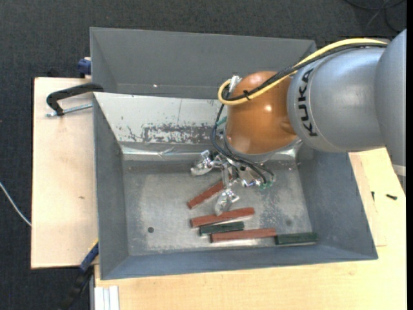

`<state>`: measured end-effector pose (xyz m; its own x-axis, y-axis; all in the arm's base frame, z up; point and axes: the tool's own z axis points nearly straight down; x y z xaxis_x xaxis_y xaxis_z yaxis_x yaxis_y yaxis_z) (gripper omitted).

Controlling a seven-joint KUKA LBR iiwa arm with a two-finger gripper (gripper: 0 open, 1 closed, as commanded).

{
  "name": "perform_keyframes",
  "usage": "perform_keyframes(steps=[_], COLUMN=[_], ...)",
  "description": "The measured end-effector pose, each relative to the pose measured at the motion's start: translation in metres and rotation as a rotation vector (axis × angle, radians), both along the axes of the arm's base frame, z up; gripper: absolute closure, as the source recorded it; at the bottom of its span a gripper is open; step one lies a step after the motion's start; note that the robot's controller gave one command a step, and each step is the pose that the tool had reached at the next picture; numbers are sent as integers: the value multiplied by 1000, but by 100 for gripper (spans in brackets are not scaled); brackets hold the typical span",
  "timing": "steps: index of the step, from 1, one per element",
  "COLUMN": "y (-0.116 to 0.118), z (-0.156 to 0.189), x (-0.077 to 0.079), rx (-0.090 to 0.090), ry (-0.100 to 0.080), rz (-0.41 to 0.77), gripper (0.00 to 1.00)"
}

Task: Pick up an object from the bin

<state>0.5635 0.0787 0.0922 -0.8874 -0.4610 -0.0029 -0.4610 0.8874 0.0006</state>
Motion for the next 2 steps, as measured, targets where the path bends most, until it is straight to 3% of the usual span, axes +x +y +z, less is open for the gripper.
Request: perform_keyframes(steps=[1,2], y=[3,3], z=[4,4], x=[2,2], rx=[1,1], ry=[-3,-3], rz=[-24,-24], gripper=[100,100])
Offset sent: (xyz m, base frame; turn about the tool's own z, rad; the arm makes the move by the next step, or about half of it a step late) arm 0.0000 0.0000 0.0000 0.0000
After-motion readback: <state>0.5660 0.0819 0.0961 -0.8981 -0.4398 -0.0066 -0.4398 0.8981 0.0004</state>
